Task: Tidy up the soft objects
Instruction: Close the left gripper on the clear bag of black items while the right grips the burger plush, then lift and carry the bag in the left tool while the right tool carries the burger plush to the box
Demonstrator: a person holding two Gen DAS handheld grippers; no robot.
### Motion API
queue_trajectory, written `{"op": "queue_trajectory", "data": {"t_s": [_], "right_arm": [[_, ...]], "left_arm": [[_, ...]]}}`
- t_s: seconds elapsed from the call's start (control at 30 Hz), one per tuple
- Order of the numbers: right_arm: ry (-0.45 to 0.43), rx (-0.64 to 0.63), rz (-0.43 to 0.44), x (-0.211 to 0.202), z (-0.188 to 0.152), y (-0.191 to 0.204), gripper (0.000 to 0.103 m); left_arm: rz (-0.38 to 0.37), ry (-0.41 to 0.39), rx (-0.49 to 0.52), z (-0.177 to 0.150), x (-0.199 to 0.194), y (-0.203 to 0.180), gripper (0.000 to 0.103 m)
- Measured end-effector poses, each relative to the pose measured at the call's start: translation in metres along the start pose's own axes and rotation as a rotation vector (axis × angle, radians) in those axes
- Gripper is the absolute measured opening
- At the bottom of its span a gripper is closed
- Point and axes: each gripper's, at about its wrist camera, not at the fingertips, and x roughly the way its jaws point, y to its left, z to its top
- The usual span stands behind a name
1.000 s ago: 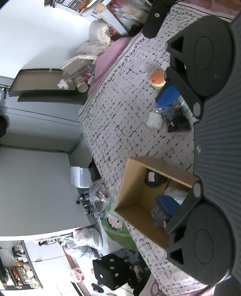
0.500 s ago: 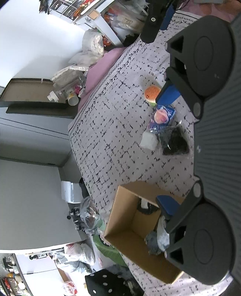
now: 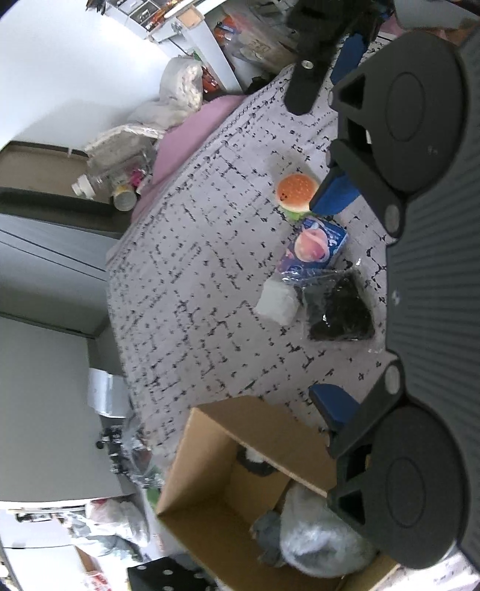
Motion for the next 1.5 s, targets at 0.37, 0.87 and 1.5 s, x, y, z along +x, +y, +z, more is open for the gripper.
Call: {"op": "queue_trajectory", "data": {"t_s": [0.37,0.87,1.5], "right_arm": [[0.027,0.060,-0.067,0.029,0.003,-0.013,0.096],[0.066,0.024,-0.097,0.091,-0.001,-0.003,0.091],[0.108,-0.028,-0.164,0.111,-0.008,-0.002,0.040]], "left_arm": [[-0.011,0.103,-0.056,-0.011,0.060,0.007,0.098],[0.045,0.131,-0.157,-0.014,0.093,0.016,0.069],[0.035,0.121,-0.153,-0.012,0.086,0.018,0.045]]}}
